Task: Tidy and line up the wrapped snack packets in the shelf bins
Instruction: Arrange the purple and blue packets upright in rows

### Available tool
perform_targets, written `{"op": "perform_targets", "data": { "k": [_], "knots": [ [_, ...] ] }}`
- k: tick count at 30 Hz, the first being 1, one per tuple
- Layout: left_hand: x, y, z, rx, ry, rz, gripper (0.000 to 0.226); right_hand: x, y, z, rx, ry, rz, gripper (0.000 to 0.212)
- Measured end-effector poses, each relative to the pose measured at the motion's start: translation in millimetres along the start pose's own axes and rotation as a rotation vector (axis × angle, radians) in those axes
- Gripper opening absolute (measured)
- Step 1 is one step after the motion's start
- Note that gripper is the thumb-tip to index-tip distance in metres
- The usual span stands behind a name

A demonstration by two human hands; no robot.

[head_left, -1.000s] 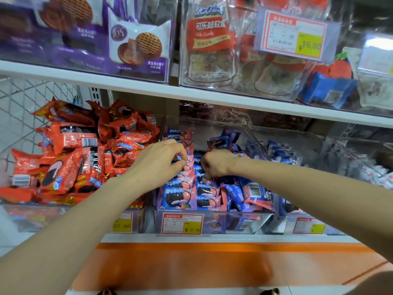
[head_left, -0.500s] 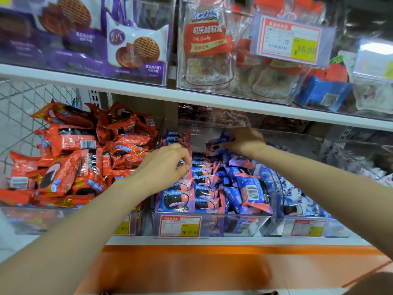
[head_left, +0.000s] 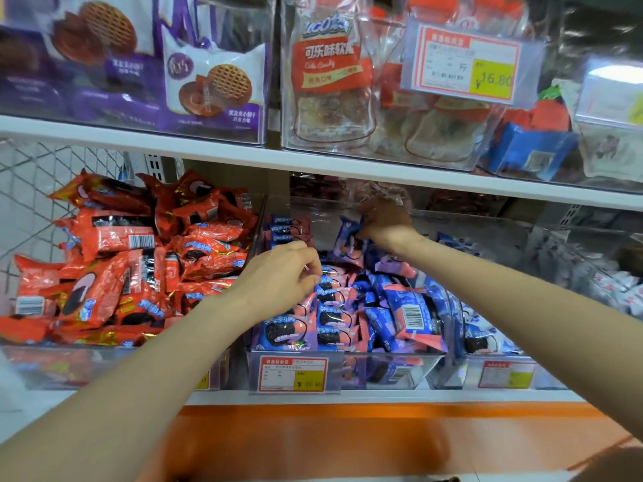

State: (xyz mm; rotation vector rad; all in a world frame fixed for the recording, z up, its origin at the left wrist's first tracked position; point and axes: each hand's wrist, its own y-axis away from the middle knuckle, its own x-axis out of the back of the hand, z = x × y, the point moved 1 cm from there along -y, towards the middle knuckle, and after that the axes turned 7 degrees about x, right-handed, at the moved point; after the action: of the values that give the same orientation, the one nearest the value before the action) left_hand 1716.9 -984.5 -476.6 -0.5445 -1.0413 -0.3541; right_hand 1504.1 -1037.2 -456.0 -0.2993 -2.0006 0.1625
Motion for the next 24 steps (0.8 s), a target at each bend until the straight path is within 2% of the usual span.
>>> {"op": "perform_targets", "data": {
  "k": [2,4,6,8,9,11,14,16,18,19,21,24],
  "knots": [
    [-3.8,-0.3,0.5,0.002,-0.009,-0.016,0.011,13.0,8.6,-3.9,0.036,-0.144,0.021,0.046],
    [-4.2,-2.1,2.2,0.061,0.064,0.008,0.015,28.7,24.2,-7.8,0.008,-0.386,0.05,0.044],
    [0.3,-7.3,6.8,0.187,0.355,0.053,0.026,42.3,43.2,-11.4,-0.005,-0.586,0.042,0.045],
    [3.6,-14.0,15.4,0.282,0.696,0.013,0.039,50.5,64.1,-14.3,0.017,-0.676,0.012,0.042],
    [3.2,-16.5,20.8,0.293,0.782,-0.028,0.041,52.5,74.3,-16.4,0.03,-0.703,0.006,0.038],
    [-2.0,-16.6,32.5,0.265,0.834,-0.077,0.033,51.2,91.4,-18.2,0.031,-0.8,0.008,0.031],
    [-10.1,-15.4,41.4,0.239,0.906,0.014,0.027,45.5,110.1,-22.6,-0.007,-0.947,-0.064,0.022],
    [-11.7,-18.6,43.8,0.21,0.931,0.016,0.028,42.9,114.3,-21.4,-0.036,-0.928,-0.11,0.02],
    [-14.9,-28.2,41.5,0.17,0.833,-0.042,0.028,49.0,110.4,-12.5,-0.091,-0.888,0.001,0.019],
    [-19.5,-33.7,37.7,0.154,0.711,-0.087,0.026,55.0,107.6,-5.0,-0.1,-0.853,0.09,0.017],
    [-30.9,-44.9,28.8,0.094,0.293,-0.222,0.017,67.9,101.4,13.5,-0.082,-0.791,0.206,0.014],
    [-48.2,-54.6,22.7,-0.049,-0.301,-0.404,0.023,74.7,99.0,39.3,-0.09,-0.787,0.219,0.022]
  ]
}}
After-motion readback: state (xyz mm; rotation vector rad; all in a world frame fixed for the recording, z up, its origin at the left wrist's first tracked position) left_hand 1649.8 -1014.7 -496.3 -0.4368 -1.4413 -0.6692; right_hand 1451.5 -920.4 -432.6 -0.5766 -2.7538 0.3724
